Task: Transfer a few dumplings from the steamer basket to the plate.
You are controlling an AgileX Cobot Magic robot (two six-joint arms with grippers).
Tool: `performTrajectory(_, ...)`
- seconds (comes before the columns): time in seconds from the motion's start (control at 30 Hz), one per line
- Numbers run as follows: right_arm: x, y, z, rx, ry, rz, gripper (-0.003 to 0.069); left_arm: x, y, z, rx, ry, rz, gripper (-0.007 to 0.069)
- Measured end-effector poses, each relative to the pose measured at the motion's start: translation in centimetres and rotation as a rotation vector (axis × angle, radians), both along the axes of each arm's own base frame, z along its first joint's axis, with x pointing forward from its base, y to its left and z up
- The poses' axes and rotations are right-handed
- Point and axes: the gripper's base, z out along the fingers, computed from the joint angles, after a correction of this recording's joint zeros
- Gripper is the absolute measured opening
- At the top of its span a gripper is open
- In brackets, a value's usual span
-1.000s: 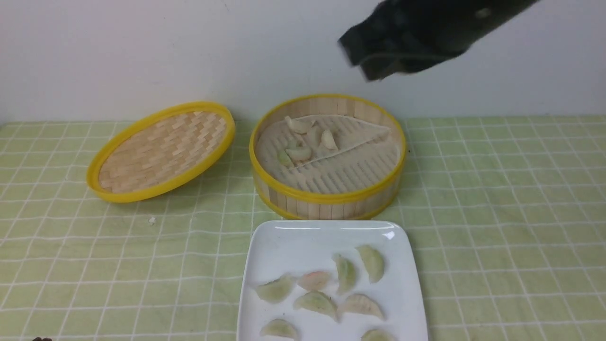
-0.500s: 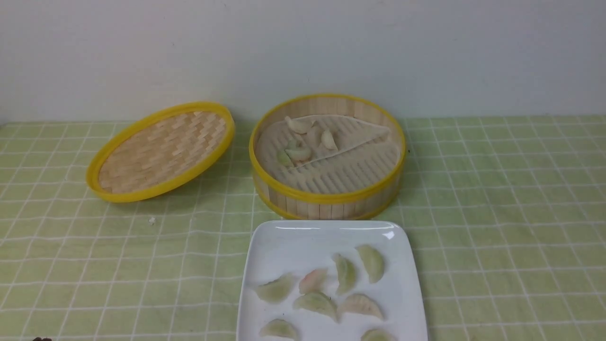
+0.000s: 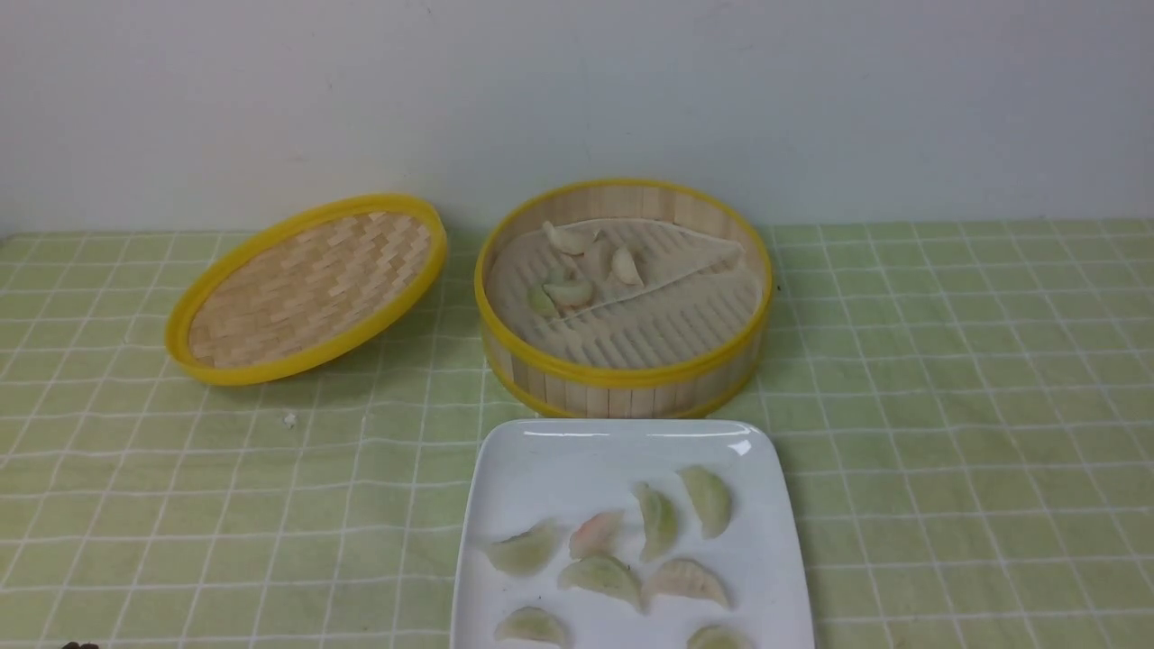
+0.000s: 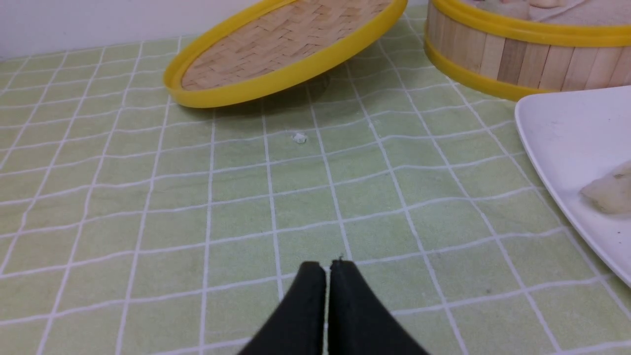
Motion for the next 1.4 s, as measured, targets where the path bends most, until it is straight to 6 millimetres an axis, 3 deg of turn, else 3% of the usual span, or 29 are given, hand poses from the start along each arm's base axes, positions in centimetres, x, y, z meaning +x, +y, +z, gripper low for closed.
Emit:
performTrajectory(0.67, -0.7, 0.7, 0.5, -0.037, -0.102, 0.095, -0.0015, 0.0, 0.0, 0.0, 0.001, 0.000, 0.000, -0.0006)
performTrajectory(0.87, 0.0, 0.9, -0.8, -0.097, -0.088, -0.043, -0.0015, 0.0, 0.0, 0.0, 0.000, 0.000, 0.000, -0.0006)
performTrajectory(0.97, 1.3, 1.1, -3.4, -0.165, -0.013, -0.229, -0.0015, 0.0, 0.0, 0.0, 0.000, 0.000, 0.000, -0.0006)
performTrajectory(1.0, 2.1, 1.0, -5.2, -0.200, 0.041, -0.322, -0.0015, 0.0, 0.0, 0.0, 0.000, 0.000, 0.000, -0.0006)
performTrajectory(1.03, 2.1, 1.0, -5.4, -0.203, 0.048, -0.333, -0.0015, 0.0, 0.0, 0.0, 0.000, 0.000, 0.000, -0.0006)
performTrajectory(1.2, 3.9, 0.2, -12.4, -0.268, 0.277, -0.543, -0.0015, 0.0, 0.0, 0.0, 0.000, 0.000, 0.000, -0.0006)
performTrajectory(1.3, 4.1, 0.0, -14.3, -0.285, 0.341, -0.569, -0.0015, 0.0, 0.0, 0.0, 0.000, 0.000, 0.000, -0.0006)
performTrajectory(1.4, 4.2, -0.1, -14.3, -0.286, 0.307, -0.584, -0.0015, 0.0, 0.0, 0.0, 0.000, 0.000, 0.000, -0.0006)
